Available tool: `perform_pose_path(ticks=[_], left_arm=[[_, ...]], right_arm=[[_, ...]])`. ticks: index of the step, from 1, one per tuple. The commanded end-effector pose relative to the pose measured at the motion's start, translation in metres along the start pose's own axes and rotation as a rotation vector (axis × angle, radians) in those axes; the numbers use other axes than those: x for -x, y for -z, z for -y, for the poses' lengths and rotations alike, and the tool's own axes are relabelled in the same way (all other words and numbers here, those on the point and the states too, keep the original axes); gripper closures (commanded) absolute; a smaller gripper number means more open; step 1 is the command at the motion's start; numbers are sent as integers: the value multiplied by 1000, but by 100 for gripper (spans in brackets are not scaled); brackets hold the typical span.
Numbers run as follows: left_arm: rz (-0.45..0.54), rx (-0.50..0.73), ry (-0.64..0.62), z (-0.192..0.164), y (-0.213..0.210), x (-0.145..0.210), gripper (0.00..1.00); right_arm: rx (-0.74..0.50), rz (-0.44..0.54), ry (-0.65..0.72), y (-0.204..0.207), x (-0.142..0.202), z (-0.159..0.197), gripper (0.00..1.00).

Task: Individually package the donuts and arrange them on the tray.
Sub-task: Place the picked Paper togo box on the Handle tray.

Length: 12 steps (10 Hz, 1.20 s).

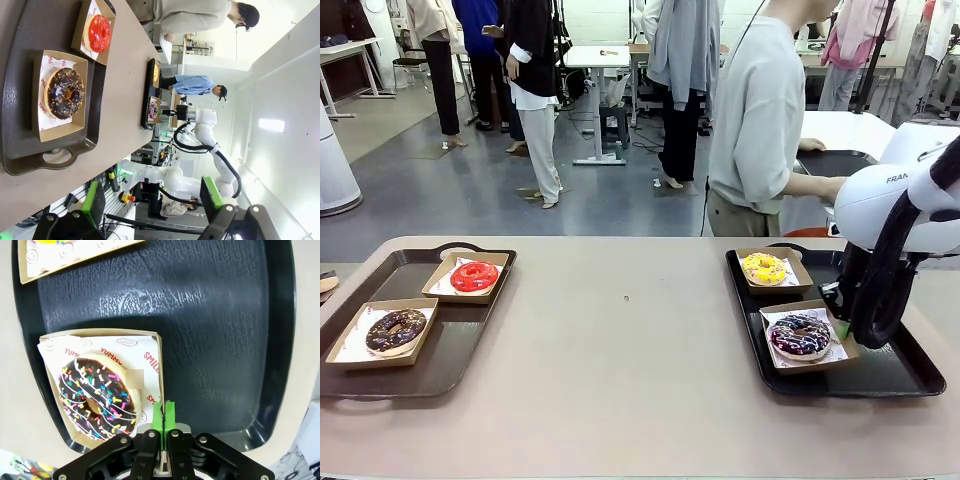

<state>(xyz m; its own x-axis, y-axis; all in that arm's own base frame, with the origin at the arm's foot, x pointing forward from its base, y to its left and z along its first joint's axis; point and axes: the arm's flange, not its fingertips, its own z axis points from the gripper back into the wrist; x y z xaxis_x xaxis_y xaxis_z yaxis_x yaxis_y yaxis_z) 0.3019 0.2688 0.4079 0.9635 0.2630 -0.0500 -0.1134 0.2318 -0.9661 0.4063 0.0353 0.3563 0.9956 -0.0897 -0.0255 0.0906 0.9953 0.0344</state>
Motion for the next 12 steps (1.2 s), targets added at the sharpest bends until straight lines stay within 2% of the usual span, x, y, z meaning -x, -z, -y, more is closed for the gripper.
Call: perform_pose_path(ticks=[1,3,4,5,6,8,9,10,11,12], left_arm=[[4,11,5,2,-1,3,0],[4,11,5,2,-1,3,0],[4,11,5,2,-1,3,0],[4,11,5,2,-1,3,0],[4,11,5,2,-1,3,0],[4,11,5,2,-1,3,0],[4,11,5,2,-1,3,0],[4,11,5,2,-1,3,0],[4,11,5,2,-1,3,0],[4,11,5,2,-1,3,0]], right_arm=[[33,-7,-7,3,-11,0,99],[42,-20,-17,8,-14,-4,99],[41,-27,-26,9,-14,-6,45],[41,-26,-26,9,-14,-6,39],[40,-24,-23,8,-13,-7,0],[40,-20,-17,7,-13,-7,0],[39,-22,-15,7,-13,-7,14],[38,-21,-16,7,-12,-8,4],[37,-21,-15,7,-12,-8,0],[35,-22,-15,7,-12,-8,0]])
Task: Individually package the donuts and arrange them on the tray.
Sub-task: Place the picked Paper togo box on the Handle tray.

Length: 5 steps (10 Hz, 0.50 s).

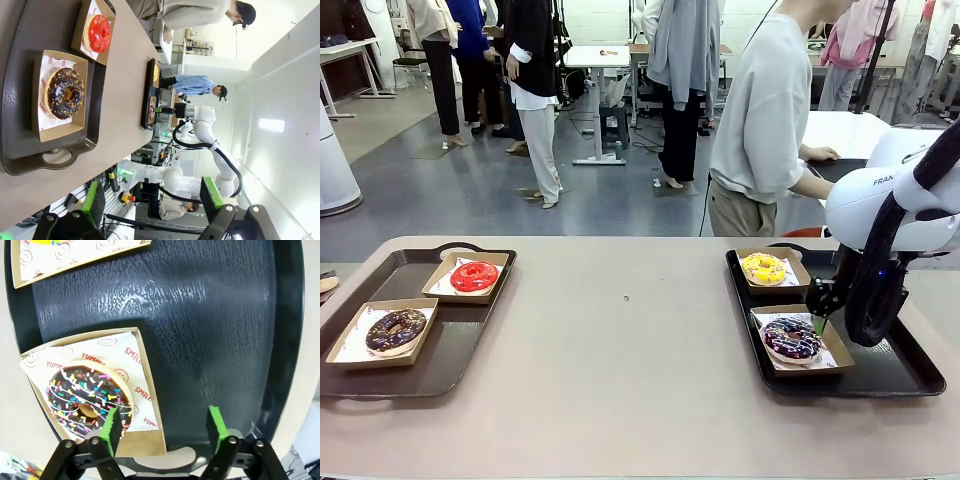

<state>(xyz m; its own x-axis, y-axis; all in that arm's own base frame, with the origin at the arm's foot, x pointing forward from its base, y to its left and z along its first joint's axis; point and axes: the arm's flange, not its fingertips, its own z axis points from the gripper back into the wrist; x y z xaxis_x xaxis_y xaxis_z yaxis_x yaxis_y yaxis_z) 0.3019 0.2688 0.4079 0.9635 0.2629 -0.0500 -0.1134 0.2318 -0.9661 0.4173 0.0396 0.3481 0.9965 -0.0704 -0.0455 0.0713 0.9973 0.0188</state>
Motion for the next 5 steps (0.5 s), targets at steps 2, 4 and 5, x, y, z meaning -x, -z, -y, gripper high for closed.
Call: perform_pose_path(ticks=[2,4,5], left_arm=[[4,11,5,2,-1,3,0],[4,11,5,2,-1,3,0],[4,11,5,2,-1,3,0]], right_arm=[[14,-5,8,-2,0,0,0],[-22,-9,2,-7,8,7,0],[-101,9,-35,-20,21,18,0]])
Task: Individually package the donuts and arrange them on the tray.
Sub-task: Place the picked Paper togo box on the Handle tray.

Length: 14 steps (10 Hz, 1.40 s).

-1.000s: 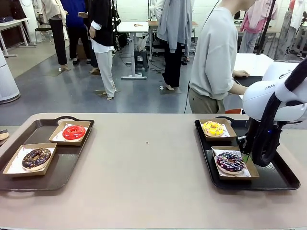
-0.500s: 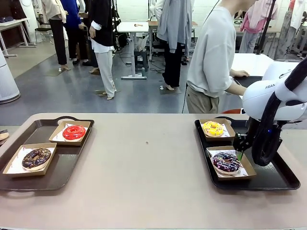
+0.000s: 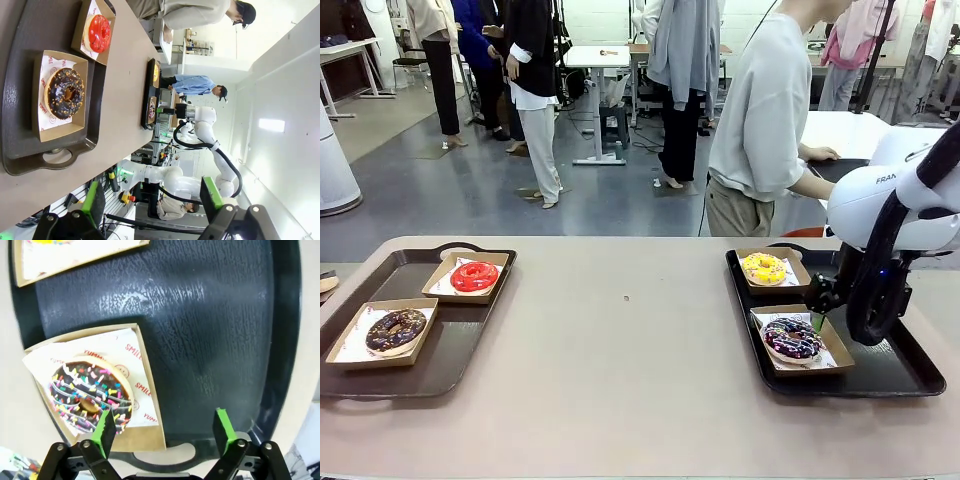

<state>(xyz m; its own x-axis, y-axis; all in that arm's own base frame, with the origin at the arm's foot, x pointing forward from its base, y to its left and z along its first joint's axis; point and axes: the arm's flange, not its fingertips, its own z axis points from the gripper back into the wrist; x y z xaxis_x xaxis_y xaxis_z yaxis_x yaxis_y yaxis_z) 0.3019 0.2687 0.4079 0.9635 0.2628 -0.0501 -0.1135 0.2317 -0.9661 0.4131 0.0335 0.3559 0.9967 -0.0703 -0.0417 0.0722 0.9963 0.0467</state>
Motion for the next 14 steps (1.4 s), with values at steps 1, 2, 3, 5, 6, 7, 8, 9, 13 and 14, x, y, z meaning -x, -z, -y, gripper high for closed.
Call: perform_pose_path(ticks=[1,2,3,5,6,7,8,9,13,14], left_arm=[[5,10,5,2,-1,3,0],[5,10,5,2,-1,3,0],[5,10,5,2,-1,3,0],[5,10,5,2,-1,3,0],[5,10,5,2,-1,3,0],[5,10,5,2,-1,3,0],[5,10,5,2,-1,3,0],[5,10,5,2,-1,3,0],[5,10,5,2,-1,3,0],[5,10,5,2,-1,3,0]], right_arm=[[-186,29,-67,-32,33,28,0],[-292,79,-77,-53,48,55,0],[-423,128,-66,-72,60,87,0],[-703,212,-81,-98,76,154,0],[-834,250,-75,-104,81,184,0],[-942,286,-61,-104,84,212,0],[-1048,288,-55,-102,85,239,0],[-1121,269,-48,-98,86,260,0],[-1363,267,-73,-60,79,325,0],[-1394,279,-80,-46,75,333,0]])
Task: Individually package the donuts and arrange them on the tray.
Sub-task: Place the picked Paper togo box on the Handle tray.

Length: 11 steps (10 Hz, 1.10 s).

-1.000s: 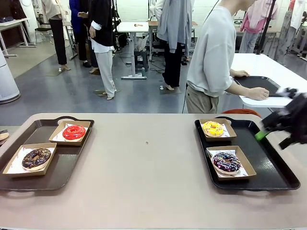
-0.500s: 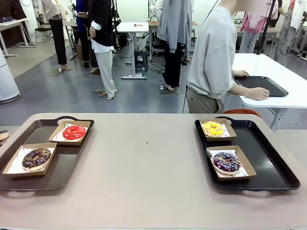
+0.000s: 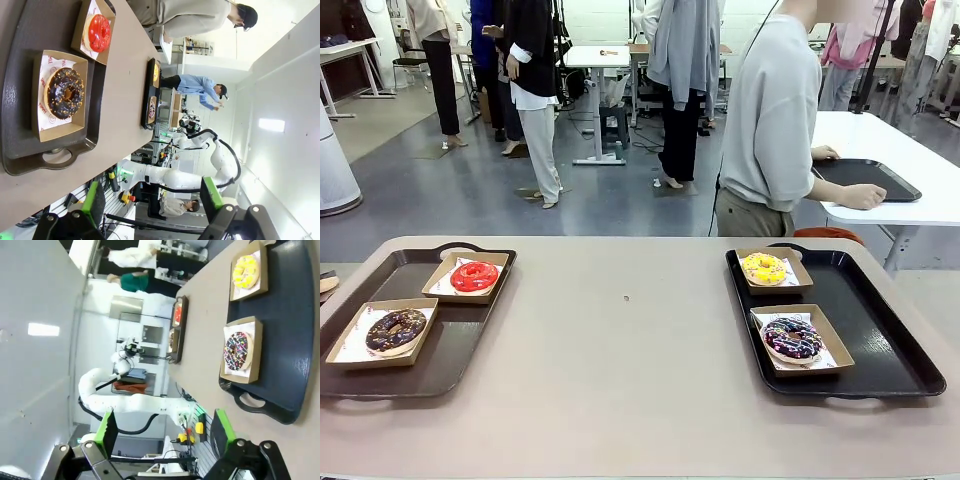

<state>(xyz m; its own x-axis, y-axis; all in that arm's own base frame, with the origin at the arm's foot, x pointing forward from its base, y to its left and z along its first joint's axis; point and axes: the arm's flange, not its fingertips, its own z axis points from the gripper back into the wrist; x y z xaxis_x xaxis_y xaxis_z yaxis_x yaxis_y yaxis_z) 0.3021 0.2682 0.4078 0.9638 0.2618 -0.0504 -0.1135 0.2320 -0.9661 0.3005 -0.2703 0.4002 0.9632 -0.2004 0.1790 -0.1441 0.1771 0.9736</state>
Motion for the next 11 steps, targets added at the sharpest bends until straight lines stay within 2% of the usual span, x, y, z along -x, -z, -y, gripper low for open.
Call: perform_pose_path(ticks=[1,3,11], left_arm=[[6,11,5,2,-1,3,0],[6,11,5,2,-1,3,0],[6,11,5,2,-1,3,0]], right_arm=[[-58,-12,-24,-20,-19,29,0],[-48,47,-61,-18,-14,48,0],[-54,22,-33,-13,-10,52,0]])
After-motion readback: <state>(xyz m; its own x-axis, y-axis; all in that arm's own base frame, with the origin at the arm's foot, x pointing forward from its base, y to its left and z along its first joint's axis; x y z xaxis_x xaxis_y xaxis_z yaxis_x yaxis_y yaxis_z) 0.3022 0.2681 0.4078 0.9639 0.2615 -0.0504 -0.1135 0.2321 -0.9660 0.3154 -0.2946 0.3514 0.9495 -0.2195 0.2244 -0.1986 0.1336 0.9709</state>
